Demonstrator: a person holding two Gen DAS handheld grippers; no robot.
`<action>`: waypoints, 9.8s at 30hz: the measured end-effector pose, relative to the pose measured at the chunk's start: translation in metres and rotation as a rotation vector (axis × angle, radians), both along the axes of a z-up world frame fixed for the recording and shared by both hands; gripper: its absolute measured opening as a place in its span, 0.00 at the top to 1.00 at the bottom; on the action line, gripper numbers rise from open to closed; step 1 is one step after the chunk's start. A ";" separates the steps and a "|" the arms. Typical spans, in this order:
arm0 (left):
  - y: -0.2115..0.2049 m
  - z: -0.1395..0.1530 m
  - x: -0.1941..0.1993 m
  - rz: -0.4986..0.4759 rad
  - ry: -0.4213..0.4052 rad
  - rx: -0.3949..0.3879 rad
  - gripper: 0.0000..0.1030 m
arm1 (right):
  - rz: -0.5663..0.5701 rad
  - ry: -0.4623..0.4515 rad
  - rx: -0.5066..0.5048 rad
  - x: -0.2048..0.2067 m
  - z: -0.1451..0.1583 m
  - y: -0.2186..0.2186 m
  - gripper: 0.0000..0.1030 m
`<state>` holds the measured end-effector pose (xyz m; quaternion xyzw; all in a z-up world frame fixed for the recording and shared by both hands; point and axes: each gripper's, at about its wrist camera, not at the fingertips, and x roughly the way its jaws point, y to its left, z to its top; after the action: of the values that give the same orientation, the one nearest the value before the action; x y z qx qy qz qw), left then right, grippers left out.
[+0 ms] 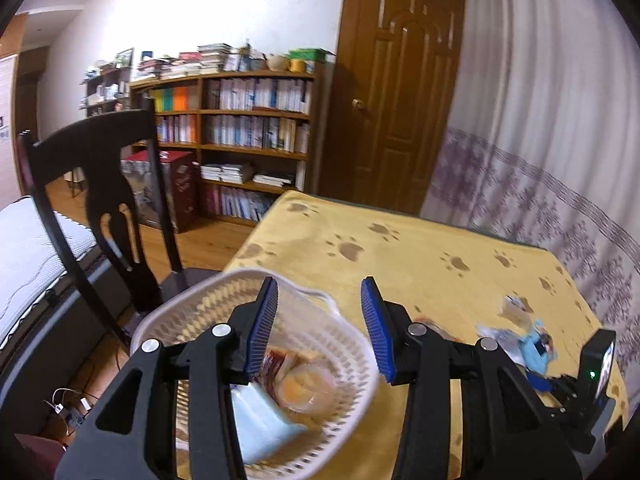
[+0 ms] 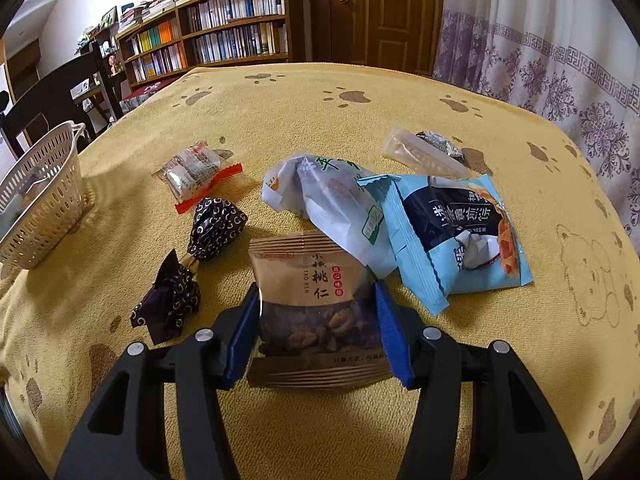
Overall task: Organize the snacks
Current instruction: 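Lift the jelly cup into the basket with the left gripper while the right grasps the walnut pouch, then carry the brown walnut pouch with the right gripper into the basket and release, then withdraw the right gripper from the basket toward the remaining snacks, then reach the open right gripper down to the blue snack bag, then close the right gripper on the blue bag while the left grasps the purple-wrapped candy, then carry the purple-wrapped candy with the left gripper into the basket and release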
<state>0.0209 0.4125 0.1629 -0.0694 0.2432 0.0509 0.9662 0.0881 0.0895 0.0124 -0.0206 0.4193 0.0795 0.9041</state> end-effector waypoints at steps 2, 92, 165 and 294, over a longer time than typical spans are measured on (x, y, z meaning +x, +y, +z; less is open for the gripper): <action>0.006 0.000 0.001 0.025 0.007 -0.018 0.41 | 0.000 0.000 0.001 0.000 0.000 0.000 0.46; 0.060 0.032 -0.027 0.164 -0.084 -0.081 0.06 | 0.375 0.006 0.424 0.022 0.088 0.206 0.36; -0.041 0.003 -0.011 -0.039 0.019 0.099 0.06 | 0.144 -0.024 0.129 -0.040 0.035 -0.046 0.35; -0.064 -0.022 0.012 -0.132 0.086 -0.032 0.69 | -0.032 -0.002 0.062 -0.016 0.003 -0.086 0.41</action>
<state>0.0328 0.3487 0.1409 -0.0666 0.2891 -0.0138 0.9549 0.0724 0.0033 0.0154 0.0142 0.4160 0.0782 0.9059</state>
